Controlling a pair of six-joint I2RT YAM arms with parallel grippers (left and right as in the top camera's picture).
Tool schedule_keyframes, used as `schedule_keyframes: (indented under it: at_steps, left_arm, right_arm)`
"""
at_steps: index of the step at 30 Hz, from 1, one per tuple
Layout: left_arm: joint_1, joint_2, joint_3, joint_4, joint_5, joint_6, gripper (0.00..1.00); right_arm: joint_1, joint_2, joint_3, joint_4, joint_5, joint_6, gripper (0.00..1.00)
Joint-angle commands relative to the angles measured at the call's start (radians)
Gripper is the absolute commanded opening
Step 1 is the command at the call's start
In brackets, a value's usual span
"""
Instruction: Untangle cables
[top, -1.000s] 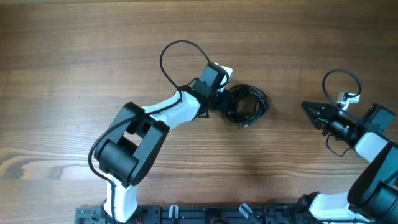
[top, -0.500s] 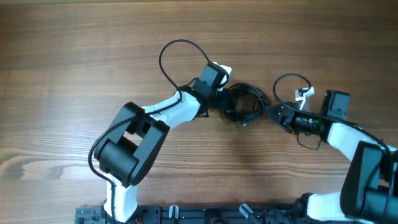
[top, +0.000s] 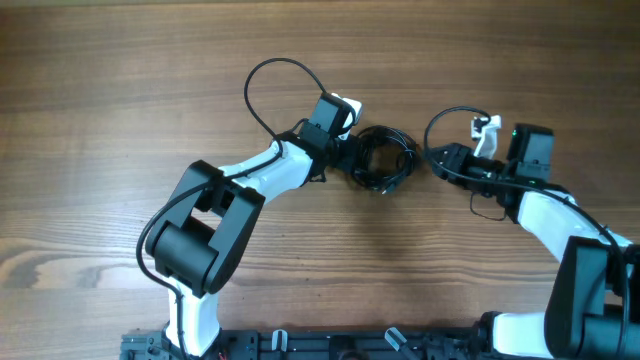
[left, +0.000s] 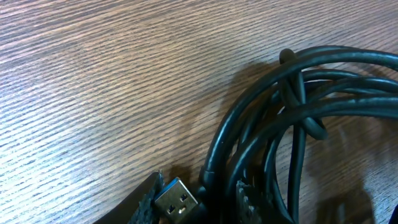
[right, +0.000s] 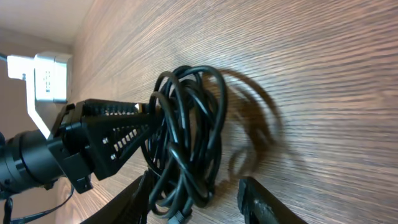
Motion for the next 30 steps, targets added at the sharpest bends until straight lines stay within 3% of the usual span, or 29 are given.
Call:
schedule_keyframes:
  at_steps: [1,14,22,30]
  left_arm:
    - [0.019,0.047,-0.026,-0.026,-0.057,0.025,0.38]
    - [0.019,0.047,-0.026,-0.023,-0.057,0.025,0.39]
    - [0.019,0.047,-0.026,-0.023,-0.057,0.025,0.39]
    - [0.019,0.047,-0.026,-0.023,-0.057,0.025,0.38]
  right_arm:
    - [0.037,-0.013,0.009,0.006,0.066,-0.009,0.49]
    - [0.128,-0.01,0.009,0.035,0.244,-0.006,0.49]
    - [0.129,-0.002,0.009,0.035,0.345,-0.011,0.39]
    - [0.135,0.047,0.008,0.02,0.345,-0.036,0.38]
